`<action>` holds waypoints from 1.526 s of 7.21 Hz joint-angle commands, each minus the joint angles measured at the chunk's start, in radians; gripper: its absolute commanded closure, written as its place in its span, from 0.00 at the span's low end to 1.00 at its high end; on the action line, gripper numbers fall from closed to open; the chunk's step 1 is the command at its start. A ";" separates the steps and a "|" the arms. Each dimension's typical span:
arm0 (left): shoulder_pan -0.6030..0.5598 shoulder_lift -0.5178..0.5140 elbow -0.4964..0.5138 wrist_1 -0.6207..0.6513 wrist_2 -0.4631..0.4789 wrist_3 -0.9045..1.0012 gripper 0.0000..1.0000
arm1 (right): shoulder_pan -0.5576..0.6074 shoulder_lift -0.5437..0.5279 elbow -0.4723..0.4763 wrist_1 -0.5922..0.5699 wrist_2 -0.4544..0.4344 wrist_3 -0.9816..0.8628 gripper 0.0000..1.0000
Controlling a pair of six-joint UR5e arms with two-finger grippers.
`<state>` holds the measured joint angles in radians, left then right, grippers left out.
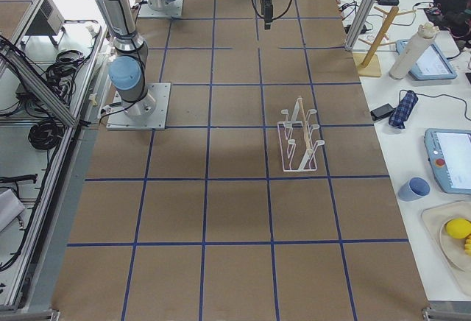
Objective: Transfer IKEA cup to right arm and place on rack
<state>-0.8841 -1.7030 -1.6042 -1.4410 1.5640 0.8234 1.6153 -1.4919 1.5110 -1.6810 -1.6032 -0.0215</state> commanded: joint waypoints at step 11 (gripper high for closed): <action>0.246 -0.357 0.017 0.409 -0.022 0.298 0.00 | 0.000 0.001 0.000 0.000 0.002 0.000 0.00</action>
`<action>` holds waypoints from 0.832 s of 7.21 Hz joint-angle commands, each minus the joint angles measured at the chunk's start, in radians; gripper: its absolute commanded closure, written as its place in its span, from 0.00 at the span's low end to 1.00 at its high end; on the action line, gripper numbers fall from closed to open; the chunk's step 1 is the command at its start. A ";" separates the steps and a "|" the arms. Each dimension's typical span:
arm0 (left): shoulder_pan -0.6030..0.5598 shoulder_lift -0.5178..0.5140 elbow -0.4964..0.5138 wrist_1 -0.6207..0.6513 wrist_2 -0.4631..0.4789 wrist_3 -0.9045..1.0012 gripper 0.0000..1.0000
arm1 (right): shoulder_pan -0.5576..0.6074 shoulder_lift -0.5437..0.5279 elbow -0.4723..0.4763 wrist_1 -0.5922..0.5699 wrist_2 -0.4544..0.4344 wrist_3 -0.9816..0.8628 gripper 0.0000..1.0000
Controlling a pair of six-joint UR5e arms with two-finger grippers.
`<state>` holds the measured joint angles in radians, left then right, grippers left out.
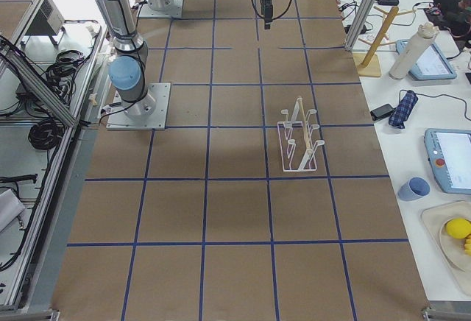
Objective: Transfer IKEA cup to right arm and place on rack
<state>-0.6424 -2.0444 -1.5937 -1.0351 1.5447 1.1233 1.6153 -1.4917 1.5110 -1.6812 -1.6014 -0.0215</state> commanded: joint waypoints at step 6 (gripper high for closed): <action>0.010 -0.036 -0.014 -0.014 -0.017 -0.005 0.57 | 0.000 0.001 0.000 -0.002 -0.002 0.000 0.00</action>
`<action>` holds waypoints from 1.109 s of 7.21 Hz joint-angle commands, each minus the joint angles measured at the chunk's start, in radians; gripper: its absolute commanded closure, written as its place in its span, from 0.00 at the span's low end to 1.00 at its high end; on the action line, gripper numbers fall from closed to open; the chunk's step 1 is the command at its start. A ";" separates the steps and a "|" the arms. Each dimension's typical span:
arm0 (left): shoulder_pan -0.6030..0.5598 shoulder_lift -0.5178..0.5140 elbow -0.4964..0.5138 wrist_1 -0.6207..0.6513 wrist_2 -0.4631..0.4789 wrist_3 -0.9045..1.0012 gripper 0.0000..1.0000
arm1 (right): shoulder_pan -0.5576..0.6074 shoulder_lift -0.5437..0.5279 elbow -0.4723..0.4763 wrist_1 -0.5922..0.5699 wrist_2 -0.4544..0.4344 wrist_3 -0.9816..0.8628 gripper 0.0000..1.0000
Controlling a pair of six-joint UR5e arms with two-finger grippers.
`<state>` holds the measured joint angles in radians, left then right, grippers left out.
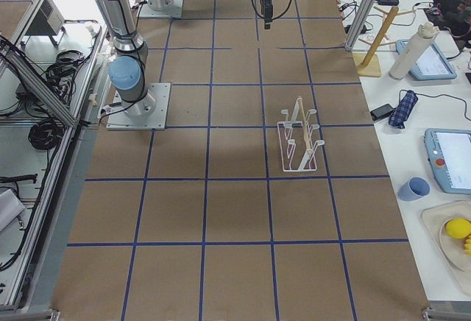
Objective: Transfer IKEA cup to right arm and place on rack
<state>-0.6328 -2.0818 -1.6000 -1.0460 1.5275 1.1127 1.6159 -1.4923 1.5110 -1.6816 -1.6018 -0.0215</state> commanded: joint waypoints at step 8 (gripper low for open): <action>0.001 0.022 0.130 -0.165 0.005 0.016 1.00 | -0.001 0.000 0.000 -0.001 0.003 0.000 0.00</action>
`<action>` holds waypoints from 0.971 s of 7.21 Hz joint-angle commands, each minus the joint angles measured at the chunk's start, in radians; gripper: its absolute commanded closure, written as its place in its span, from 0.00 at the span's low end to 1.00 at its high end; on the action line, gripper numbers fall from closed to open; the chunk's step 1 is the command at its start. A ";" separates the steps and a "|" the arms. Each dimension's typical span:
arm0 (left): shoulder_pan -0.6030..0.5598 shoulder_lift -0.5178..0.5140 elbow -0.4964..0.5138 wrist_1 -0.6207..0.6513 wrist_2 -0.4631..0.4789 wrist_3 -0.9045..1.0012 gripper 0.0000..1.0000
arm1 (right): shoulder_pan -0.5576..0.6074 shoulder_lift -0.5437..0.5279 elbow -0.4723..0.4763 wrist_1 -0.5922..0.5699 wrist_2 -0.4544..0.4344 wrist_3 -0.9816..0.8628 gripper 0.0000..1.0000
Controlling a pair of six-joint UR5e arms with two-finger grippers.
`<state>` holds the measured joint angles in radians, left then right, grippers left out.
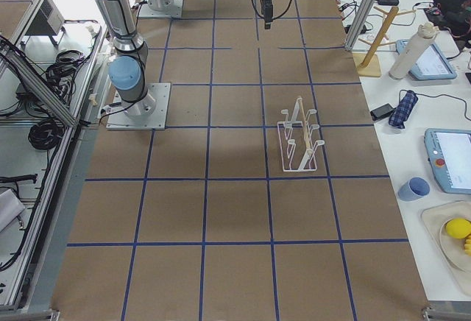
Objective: Transfer IKEA cup to right arm and place on rack
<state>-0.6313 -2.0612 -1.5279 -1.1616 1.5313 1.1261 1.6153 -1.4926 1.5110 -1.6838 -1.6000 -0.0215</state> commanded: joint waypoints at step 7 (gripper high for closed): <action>-0.278 0.191 0.264 -0.709 -0.175 -0.154 1.00 | 0.000 -0.031 -0.015 0.026 0.005 0.000 0.00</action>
<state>-0.8292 -1.9090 -1.2578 -1.7947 1.4179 1.0578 1.6153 -1.5062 1.5012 -1.6643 -1.6010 -0.0272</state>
